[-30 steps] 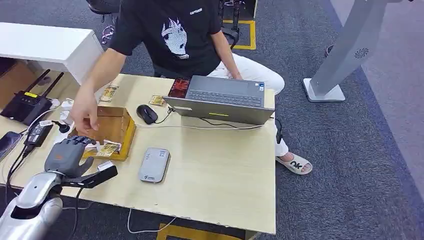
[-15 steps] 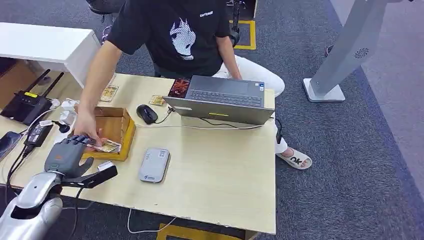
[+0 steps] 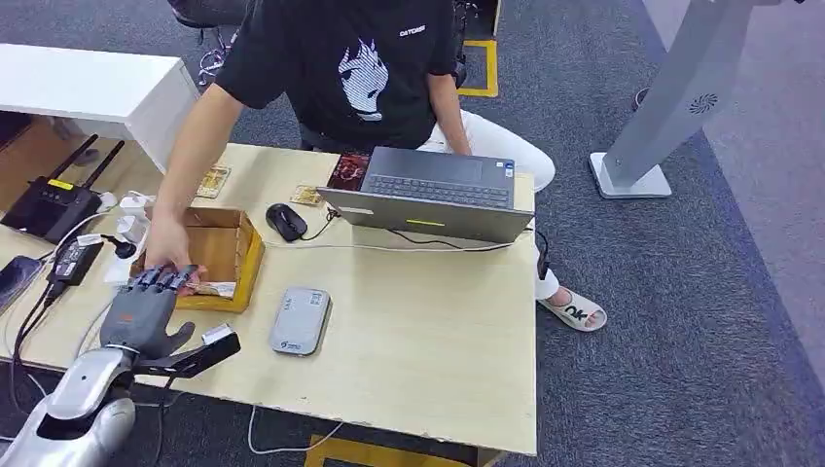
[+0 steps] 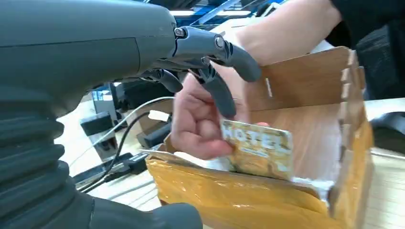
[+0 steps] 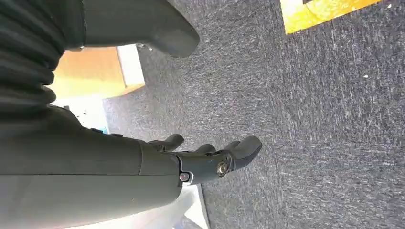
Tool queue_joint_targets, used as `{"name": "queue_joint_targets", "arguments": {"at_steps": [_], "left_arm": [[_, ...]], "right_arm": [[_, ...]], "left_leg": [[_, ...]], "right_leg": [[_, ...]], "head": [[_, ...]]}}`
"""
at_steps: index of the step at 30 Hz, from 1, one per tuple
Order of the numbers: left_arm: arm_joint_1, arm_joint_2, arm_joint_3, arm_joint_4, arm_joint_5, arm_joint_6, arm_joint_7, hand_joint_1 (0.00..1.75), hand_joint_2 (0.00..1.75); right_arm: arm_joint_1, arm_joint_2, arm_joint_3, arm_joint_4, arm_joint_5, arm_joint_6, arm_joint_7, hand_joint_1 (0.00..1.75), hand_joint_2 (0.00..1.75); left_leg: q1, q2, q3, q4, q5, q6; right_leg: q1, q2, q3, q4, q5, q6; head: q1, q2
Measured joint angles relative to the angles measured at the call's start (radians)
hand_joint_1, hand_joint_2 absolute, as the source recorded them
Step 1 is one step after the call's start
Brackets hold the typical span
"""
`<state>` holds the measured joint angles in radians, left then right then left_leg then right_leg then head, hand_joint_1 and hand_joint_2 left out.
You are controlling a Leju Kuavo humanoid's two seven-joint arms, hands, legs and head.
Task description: Pass the card to the sensor for recognition and then transmit it.
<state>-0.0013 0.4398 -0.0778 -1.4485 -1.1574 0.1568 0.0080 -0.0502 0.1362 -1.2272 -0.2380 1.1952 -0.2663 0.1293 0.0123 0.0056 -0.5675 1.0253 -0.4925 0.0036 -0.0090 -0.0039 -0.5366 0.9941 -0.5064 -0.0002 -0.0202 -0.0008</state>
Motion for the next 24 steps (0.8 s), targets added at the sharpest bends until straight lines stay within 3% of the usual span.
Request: {"name": "queue_joint_targets", "arguments": {"at_steps": [3,18,24], "left_arm": [[0.006,-0.004,0.0,-0.001,0.004,0.006,0.0,0.0,1.75],[0.144,-0.014,0.0,-0.092,0.045,0.045,-0.013,0.0,1.75],[0.194,-0.018,0.005,-0.135,0.051,0.053,-0.011,0.0,1.75]], "right_arm": [[0.0,0.0,-0.002,0.0,0.002,-0.001,-0.003,0.0,1.75],[0.005,0.0,-0.014,0.0,0.016,-0.021,0.024,0.0,1.75],[0.008,0.0,-0.02,0.0,0.009,-0.021,-0.01,0.0,1.75]], "left_leg": [[0.0,0.0,0.0,0.0,0.0,0.0],[0.0,0.0,0.0,0.0,0.0,0.0],[0.0,0.0,0.0,0.0,0.0,0.0]], "right_leg": [[0.0,0.0,0.0,0.0,0.0,0.0],[0.0,0.001,0.0,0.0,0.0,0.0],[0.0,0.001,0.0,0.0,0.0,0.0]], "head": [[0.0,0.0],[0.0,0.0],[0.0,0.0]]}}
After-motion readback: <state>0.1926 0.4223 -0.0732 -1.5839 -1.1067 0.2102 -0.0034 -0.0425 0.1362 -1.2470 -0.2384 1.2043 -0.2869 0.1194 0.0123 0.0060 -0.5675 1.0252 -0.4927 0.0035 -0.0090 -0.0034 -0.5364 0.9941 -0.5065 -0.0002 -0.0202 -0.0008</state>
